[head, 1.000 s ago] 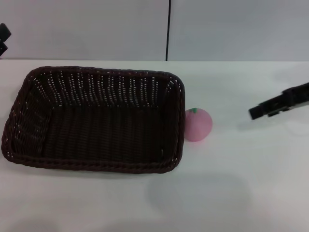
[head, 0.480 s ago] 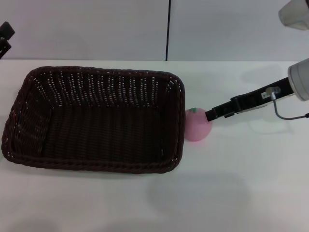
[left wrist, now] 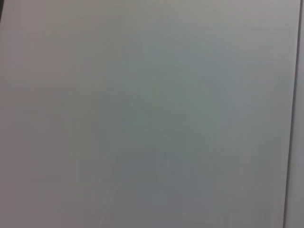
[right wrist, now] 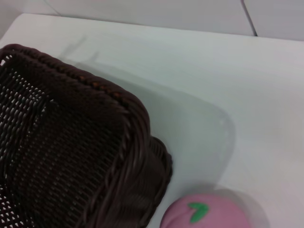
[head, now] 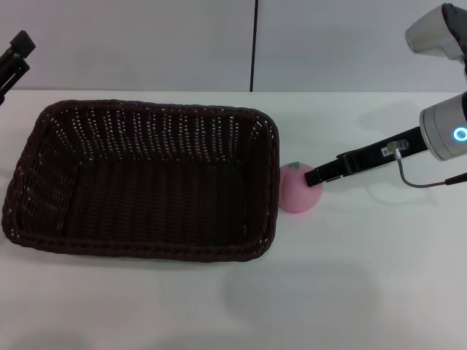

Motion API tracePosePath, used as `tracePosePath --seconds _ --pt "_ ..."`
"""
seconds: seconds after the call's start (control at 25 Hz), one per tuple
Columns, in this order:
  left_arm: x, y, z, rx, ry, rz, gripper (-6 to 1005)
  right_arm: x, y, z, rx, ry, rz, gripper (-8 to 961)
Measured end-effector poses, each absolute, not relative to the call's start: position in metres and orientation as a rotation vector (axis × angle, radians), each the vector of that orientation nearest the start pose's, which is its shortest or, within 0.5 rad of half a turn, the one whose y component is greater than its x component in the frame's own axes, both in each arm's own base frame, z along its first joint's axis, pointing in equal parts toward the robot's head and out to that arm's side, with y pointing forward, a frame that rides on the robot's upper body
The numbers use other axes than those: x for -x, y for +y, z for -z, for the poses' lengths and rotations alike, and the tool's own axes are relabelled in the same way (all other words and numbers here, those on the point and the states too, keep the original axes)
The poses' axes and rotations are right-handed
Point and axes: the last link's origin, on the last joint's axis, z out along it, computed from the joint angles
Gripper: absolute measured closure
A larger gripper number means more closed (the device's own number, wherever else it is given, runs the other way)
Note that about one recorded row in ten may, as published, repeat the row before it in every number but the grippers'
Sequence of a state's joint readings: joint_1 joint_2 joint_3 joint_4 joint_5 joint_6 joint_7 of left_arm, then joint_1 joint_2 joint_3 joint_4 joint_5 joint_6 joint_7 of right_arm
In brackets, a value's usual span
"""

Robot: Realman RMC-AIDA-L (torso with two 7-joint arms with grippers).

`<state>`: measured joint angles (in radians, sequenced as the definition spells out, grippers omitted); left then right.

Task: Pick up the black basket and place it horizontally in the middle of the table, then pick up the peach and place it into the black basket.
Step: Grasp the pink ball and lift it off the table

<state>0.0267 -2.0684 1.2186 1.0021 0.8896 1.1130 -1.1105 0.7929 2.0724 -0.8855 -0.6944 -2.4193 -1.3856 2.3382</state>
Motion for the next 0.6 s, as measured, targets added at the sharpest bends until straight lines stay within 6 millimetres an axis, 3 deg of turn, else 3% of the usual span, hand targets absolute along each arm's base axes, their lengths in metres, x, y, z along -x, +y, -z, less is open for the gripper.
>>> tracePosePath --seconds 0.24,0.6 --pt "0.303 0.285 -0.080 1.866 -0.554 0.962 314 -0.220 0.387 0.028 2.586 1.450 -0.052 495" --pt "0.306 0.283 -0.074 1.871 -0.583 0.965 314 -0.220 0.386 0.015 2.571 1.432 -0.183 888"
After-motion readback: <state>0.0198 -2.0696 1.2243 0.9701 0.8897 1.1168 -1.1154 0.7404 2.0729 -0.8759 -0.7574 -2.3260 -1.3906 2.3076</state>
